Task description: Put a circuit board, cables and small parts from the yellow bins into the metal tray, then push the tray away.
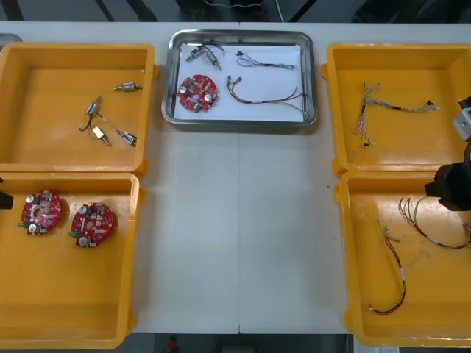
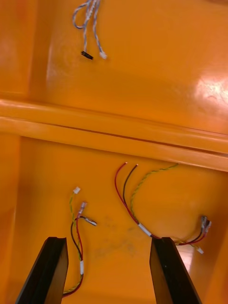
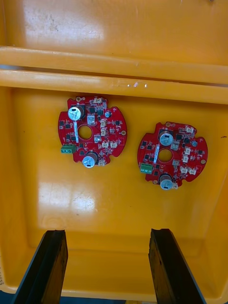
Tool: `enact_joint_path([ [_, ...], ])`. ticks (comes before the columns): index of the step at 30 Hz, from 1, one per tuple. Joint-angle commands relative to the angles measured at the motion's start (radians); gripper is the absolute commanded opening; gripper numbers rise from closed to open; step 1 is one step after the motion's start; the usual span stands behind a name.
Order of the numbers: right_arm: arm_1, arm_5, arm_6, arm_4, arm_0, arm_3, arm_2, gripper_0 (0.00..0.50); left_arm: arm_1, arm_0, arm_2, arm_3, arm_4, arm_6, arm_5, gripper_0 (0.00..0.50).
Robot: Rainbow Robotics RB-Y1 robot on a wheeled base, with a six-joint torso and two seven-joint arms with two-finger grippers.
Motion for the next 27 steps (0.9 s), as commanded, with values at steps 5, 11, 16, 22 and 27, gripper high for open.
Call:
enact_joint_path([
  [5,-0.043,0.003,-0.014,0.009,0.038,-0.005,-0.062,0.500,0.044,0.014,0.031,-0.023,-0.009,-0.030,0.006,0.500],
  [11,-0.043,0.003,-0.030,0.026,0.067,0.000,-0.073,0.500,0.044,0.014,0.031,-0.023,-0.009,-0.030,0.006,0.500],
  [16,-0.043,0.003,-0.050,0.007,0.101,0.015,-0.099,0.500,0.044,0.014,0.031,-0.023,-0.009,-0.030,0.006,0.500],
  [22,-0.043,0.003,-0.116,-0.071,0.112,0.077,-0.134,0.500,0.044,0.014,0.031,-0.023,-0.009,-0.030,0.006,0.500],
  [27,-0.054,0.003,-0.116,-0.072,0.109,0.077,-0.134,0.500,0.044,0.014,0.031,-0.023,-0.009,-0.030,0.006,0.500],
])
